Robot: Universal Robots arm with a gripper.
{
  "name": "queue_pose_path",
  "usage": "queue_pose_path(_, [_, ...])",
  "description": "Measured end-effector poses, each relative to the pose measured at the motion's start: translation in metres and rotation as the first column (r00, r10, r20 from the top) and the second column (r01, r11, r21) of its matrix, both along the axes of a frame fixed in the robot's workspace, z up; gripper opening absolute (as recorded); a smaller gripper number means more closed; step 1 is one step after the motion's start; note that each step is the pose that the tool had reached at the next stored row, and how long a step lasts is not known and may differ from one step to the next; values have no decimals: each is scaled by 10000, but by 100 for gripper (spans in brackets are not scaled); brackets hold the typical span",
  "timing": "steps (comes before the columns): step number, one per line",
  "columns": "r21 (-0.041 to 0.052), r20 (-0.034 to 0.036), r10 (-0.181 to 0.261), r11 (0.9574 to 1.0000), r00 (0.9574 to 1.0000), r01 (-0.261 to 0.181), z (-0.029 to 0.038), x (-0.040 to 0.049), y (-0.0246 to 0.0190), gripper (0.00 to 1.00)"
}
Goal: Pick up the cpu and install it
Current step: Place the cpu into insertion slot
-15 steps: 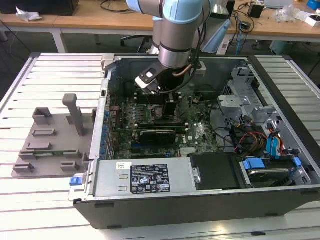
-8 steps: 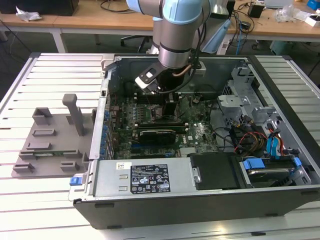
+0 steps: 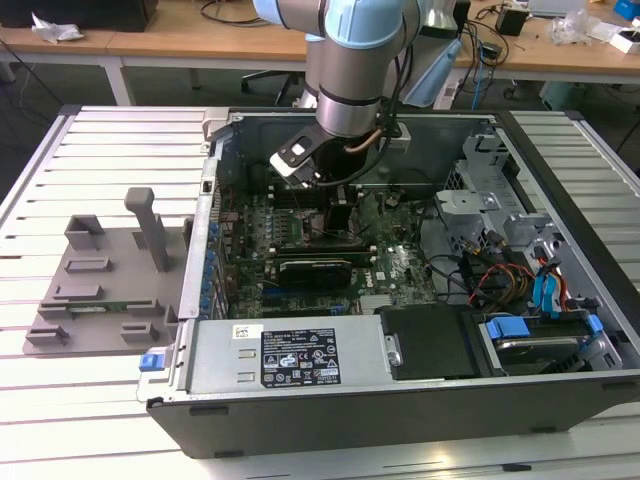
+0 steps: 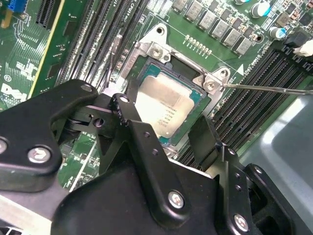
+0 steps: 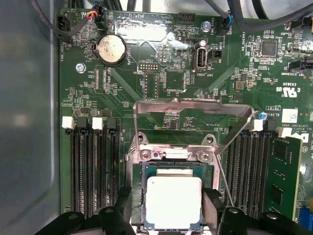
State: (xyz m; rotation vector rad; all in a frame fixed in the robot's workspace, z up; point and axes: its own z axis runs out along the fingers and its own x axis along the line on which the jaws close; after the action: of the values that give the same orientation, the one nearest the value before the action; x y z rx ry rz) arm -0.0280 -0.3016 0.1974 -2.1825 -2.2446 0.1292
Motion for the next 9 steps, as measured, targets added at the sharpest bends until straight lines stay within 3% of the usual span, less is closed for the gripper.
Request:
queue_pose_path(6, [-1, 12, 2, 10000, 10000, -2, 109, -1, 0, 68])
queue_pose_path(8, [-4, 12, 0, 10000, 10000, 0, 112, -4, -6, 48])
queue_pose_path(9, [-3, 13, 2, 10000, 10000, -2, 112, -6, -14, 48])
